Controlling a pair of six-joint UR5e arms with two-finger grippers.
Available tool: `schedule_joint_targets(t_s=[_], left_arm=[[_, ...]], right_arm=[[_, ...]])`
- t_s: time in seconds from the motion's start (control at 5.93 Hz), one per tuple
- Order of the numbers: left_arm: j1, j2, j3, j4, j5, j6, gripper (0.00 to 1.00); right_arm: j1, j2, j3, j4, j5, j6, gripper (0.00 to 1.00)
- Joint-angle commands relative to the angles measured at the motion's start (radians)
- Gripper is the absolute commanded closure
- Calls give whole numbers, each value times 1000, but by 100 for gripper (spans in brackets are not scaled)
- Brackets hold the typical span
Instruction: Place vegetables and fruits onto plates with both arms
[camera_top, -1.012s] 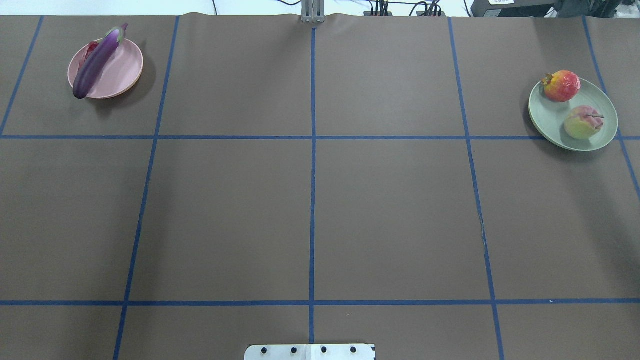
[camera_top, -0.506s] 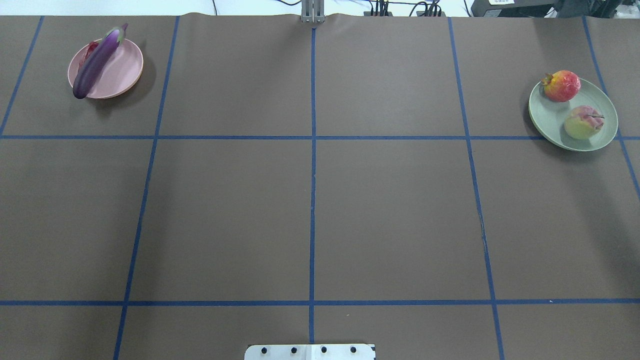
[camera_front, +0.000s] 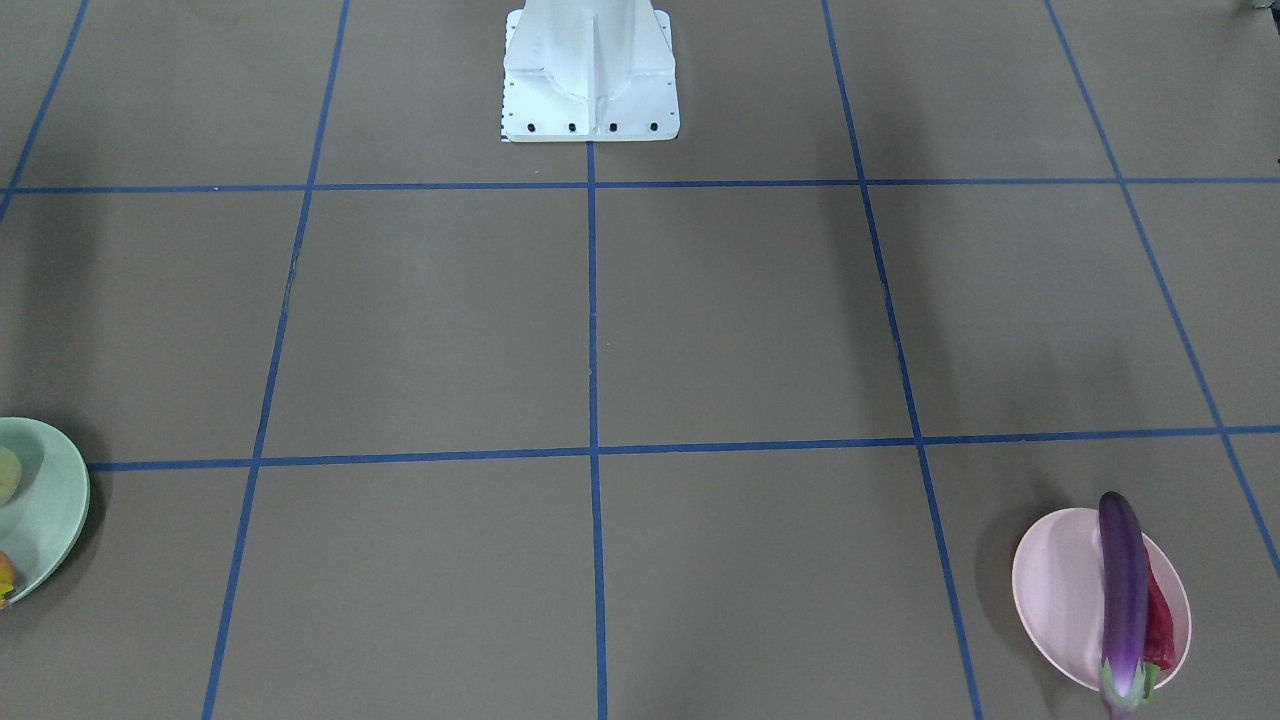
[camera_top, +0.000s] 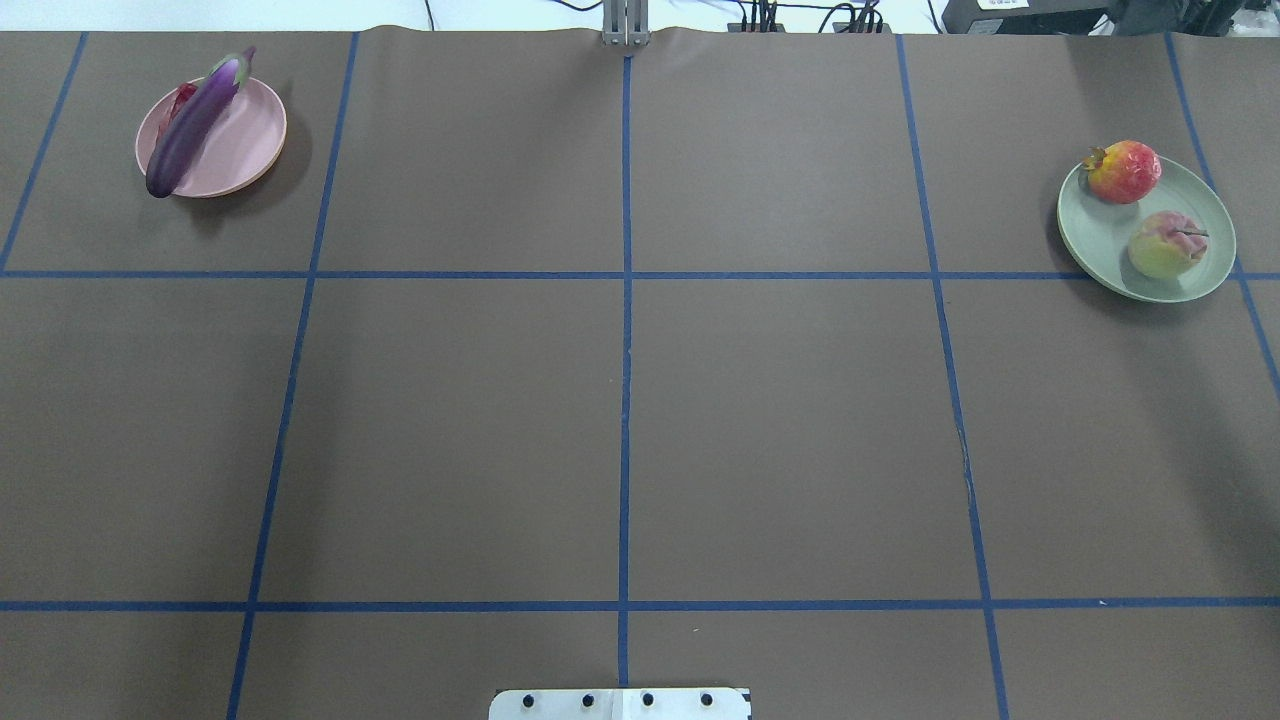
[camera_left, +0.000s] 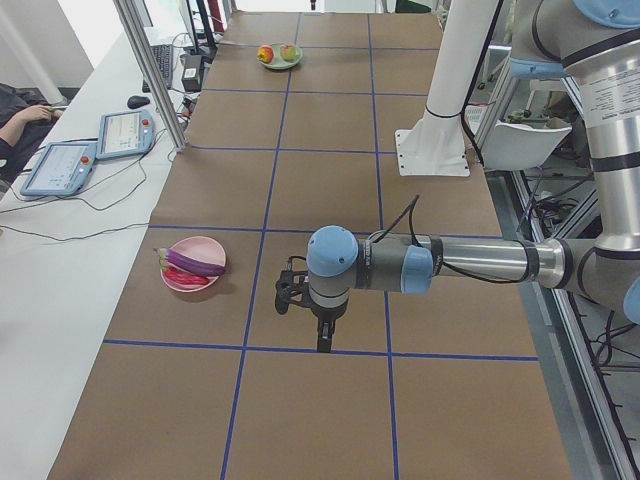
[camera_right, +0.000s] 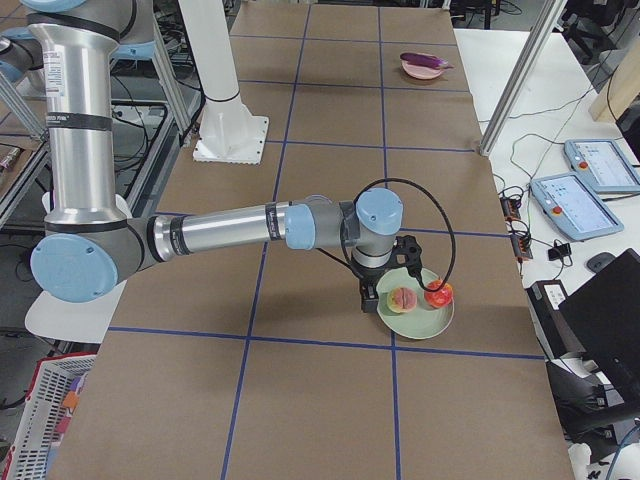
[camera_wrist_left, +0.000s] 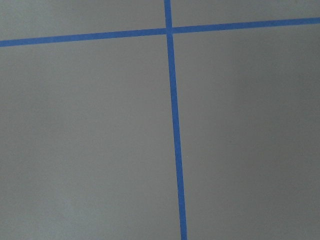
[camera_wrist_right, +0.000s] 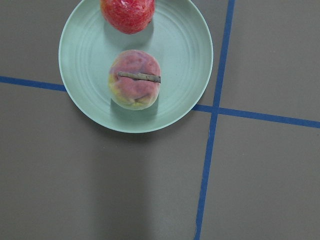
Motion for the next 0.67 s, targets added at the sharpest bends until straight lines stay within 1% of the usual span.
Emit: schedule_joint_targets(t_s=[0.0, 0.51], left_arm=[[0, 0, 0, 0, -2, -1, 0], [1, 0, -9, -3, -5, 1, 0]], right_arm=[[-9, 2, 2, -1, 0, 8, 0], [-18, 2, 2, 0, -2, 8, 0]])
